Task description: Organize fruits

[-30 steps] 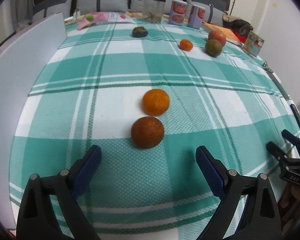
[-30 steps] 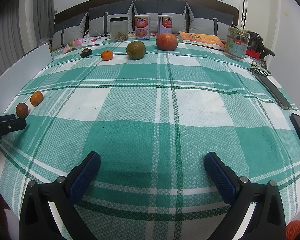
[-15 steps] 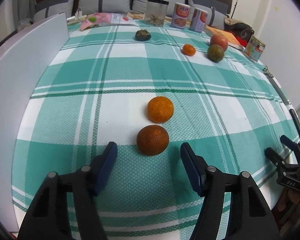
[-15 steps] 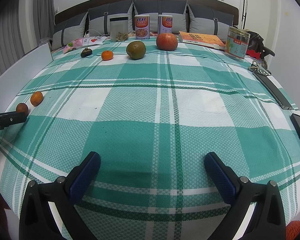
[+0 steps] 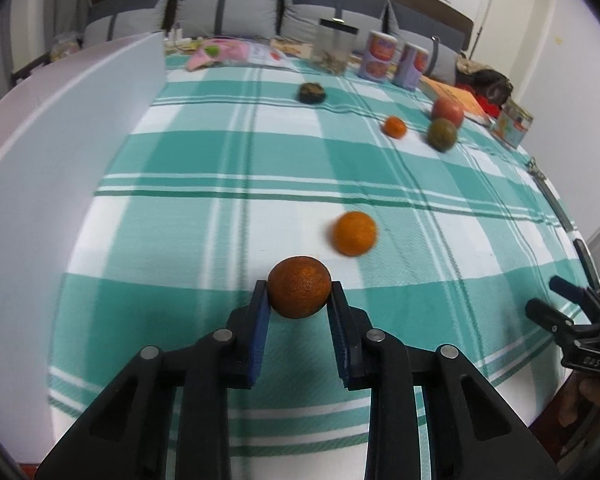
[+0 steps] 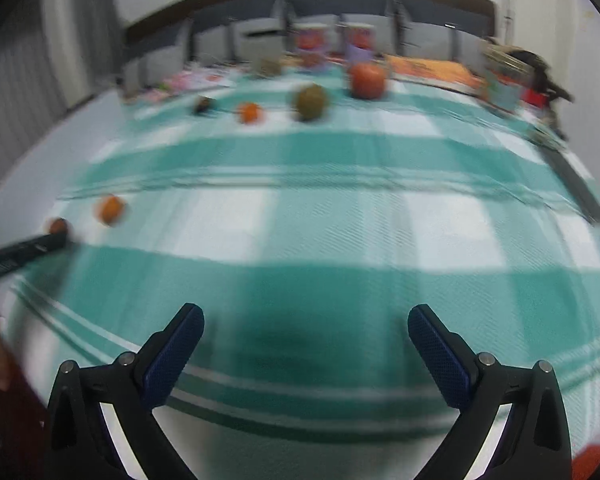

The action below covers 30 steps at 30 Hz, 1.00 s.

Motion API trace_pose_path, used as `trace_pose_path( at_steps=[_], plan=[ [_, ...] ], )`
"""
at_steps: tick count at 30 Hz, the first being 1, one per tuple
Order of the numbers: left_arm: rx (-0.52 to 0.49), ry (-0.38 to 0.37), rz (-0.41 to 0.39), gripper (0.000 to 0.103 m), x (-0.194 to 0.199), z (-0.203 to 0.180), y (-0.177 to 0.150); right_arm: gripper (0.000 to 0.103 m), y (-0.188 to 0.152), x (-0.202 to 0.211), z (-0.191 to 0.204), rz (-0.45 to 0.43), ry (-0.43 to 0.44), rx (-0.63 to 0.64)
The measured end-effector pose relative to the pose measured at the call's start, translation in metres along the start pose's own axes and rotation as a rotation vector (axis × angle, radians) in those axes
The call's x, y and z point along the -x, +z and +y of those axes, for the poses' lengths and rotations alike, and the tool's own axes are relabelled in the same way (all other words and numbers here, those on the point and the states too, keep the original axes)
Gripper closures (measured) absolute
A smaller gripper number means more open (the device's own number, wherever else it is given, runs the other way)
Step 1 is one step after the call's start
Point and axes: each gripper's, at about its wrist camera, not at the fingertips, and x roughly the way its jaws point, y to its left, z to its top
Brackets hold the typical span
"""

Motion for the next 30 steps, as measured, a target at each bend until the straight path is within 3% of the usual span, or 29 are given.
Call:
trace_pose_path(
  at_steps=[4,7,12,13,14,15,16,22,27,30],
  plan=[
    [0.022,0.008,-0.010,0.075,0.003,0.014,-0.002,0.024,0.034,-0.020,0.059,0.041,0.147,0.113],
    [0.040,0.014,-0.005,0.075,0.003,0.024,-0.006,0.026,0.056,-0.040,0.108,0.061,0.227,0.202],
    [0.091,0.015,0.006,0.075,0.002,0.040,-0.012,0.033,0.065,-0.079,0.170,0.107,0.225,0.340],
    [0.094,0.017,0.007,0.075,0.002,0.041,-0.013,0.042,0.065,-0.086,0.176,0.113,0.224,0.347],
    [0.098,0.017,0.009,0.075,0.002,0.042,-0.013,0.060,0.064,-0.092,0.181,0.119,0.222,0.356],
    [0.101,0.017,0.009,0.075,0.001,0.042,-0.013,0.068,0.063,-0.096,0.187,0.115,0.192,0.372],
    [0.102,0.017,0.008,0.075,0.001,0.042,-0.013,0.073,0.065,-0.097,0.184,0.100,0.183,0.376],
    [0.080,-0.033,0.007,0.075,-0.005,0.022,-0.007,0.073,0.071,-0.070,0.125,0.084,0.216,0.261],
    [0.036,-0.068,0.020,0.075,-0.021,-0.010,0.003,0.073,0.062,-0.044,0.034,0.086,0.110,0.163],
    [-0.003,-0.051,0.017,0.075,-0.033,-0.025,0.008,0.073,0.054,-0.046,-0.006,0.100,0.039,0.108]
  ],
)
